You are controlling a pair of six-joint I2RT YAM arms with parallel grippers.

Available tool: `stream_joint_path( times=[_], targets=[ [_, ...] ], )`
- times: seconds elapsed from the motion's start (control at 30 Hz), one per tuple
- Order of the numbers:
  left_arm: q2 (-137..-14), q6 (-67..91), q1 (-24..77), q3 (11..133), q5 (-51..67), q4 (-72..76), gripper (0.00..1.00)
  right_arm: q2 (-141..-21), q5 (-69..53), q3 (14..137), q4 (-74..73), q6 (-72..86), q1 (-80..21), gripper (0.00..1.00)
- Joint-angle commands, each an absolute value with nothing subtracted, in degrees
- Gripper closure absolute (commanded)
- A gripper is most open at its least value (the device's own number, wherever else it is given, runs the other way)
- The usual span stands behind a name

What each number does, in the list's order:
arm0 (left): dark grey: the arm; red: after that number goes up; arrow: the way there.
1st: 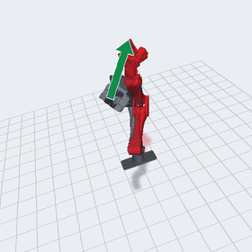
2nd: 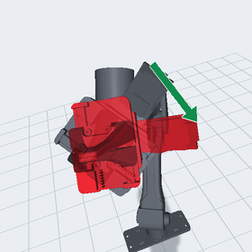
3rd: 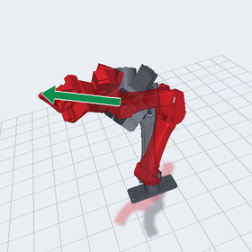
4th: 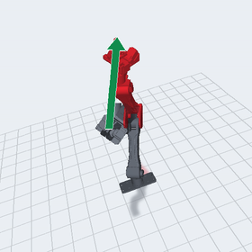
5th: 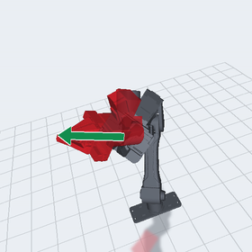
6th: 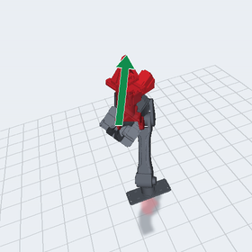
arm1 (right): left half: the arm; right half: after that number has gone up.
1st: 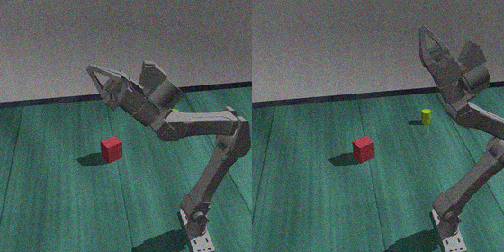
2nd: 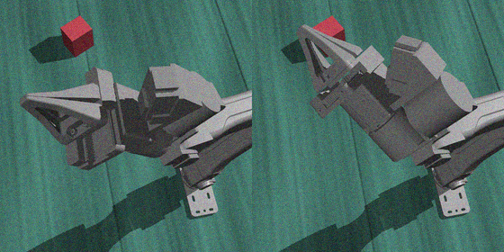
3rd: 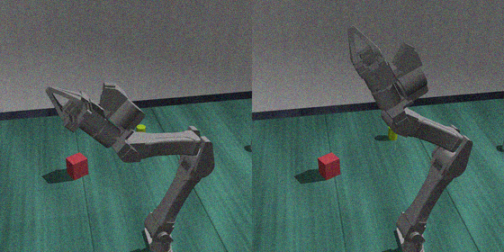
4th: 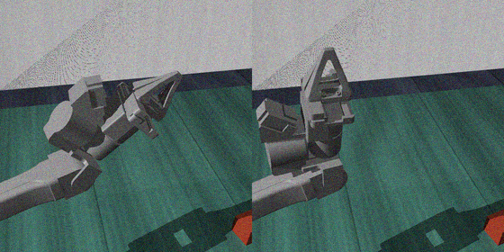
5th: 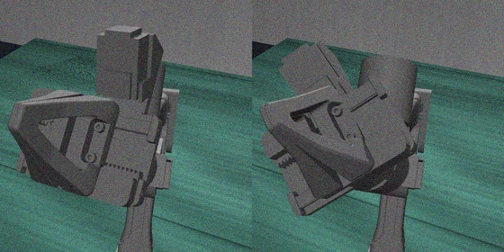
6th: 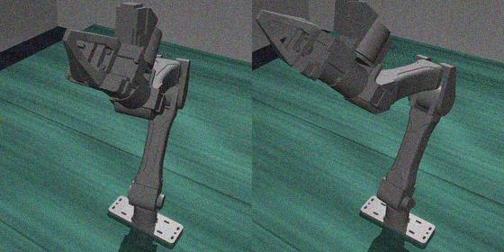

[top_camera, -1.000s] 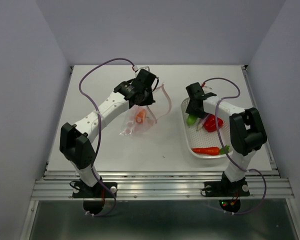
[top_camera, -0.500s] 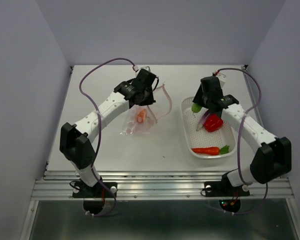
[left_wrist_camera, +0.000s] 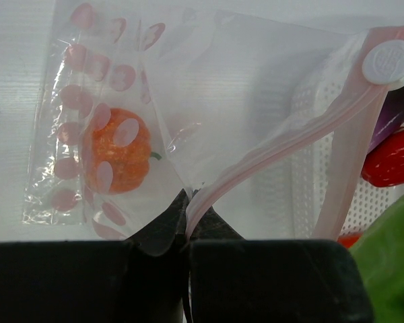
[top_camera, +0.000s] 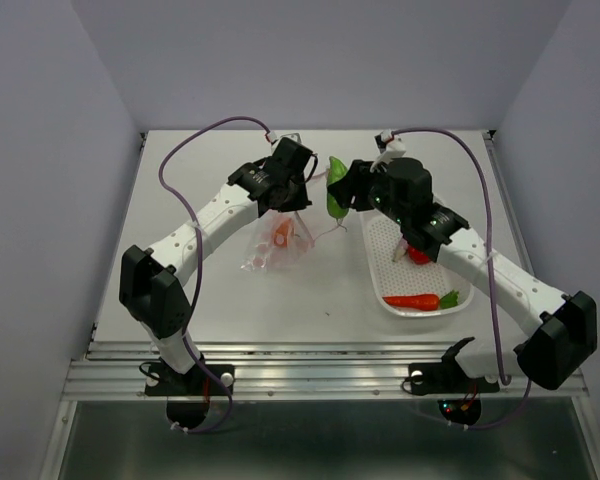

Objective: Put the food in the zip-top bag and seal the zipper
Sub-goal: Place the fake vegetable in the zipper food storage bag.

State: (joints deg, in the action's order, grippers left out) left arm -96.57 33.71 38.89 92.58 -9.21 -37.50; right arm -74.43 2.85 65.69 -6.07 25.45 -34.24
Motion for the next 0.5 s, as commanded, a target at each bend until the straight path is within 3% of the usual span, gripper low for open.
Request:
stream_joint_path(
  times=[0.0, 0.47],
  targets=[
    [-95.80, 34.36, 38.85, 93.69, -9.23, -36.82, 1.00, -76.28, 0.44, 68.11, 1.84, 24.87, -36.47, 0.71],
    [-96.42, 35.07, 38.85, 95.36, -8.96, -37.53, 1.00, -80.16, -0.62, 66.80, 3.16, 26.54, -40.34, 0.70]
  ],
)
